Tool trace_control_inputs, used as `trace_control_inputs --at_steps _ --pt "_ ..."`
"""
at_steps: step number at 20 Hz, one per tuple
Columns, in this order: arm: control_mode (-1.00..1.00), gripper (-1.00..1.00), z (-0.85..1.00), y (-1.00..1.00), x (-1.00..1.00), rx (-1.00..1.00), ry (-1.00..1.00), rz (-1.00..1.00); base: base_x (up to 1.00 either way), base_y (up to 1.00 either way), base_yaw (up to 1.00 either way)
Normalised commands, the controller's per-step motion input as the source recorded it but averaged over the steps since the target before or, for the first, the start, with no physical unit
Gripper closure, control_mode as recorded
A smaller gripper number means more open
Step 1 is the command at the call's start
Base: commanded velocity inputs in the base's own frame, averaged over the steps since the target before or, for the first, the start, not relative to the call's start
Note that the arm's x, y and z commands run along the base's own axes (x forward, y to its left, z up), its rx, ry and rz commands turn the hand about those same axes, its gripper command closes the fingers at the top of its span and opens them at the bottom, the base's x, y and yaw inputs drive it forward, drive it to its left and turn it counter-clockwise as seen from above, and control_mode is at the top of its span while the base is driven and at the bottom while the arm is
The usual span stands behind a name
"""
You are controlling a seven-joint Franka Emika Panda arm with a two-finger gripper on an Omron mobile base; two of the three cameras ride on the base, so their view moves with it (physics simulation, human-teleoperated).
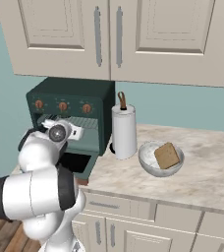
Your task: Pick up the heated bread from the toaster oven and place it in the bowl. Then move the bread bowl to the dining counter.
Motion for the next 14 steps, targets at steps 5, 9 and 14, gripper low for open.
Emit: trace_control_inputs --at_steps 5,9,14 --pt "-1.00 -1.00 -0.29 -0.07 0.09 0.00 -0.07 0.00 0.00 0.00 0.00" --pt "-1.00 -1.00 -0.04 -0.06 0.13 0.00 -0.06 0.00 0.00 0.00 0.00" --pt "-1.00 -1.00 0.00 0.00 0.18 0.00 -0.04 0.00 0.00 0.00 0.00"
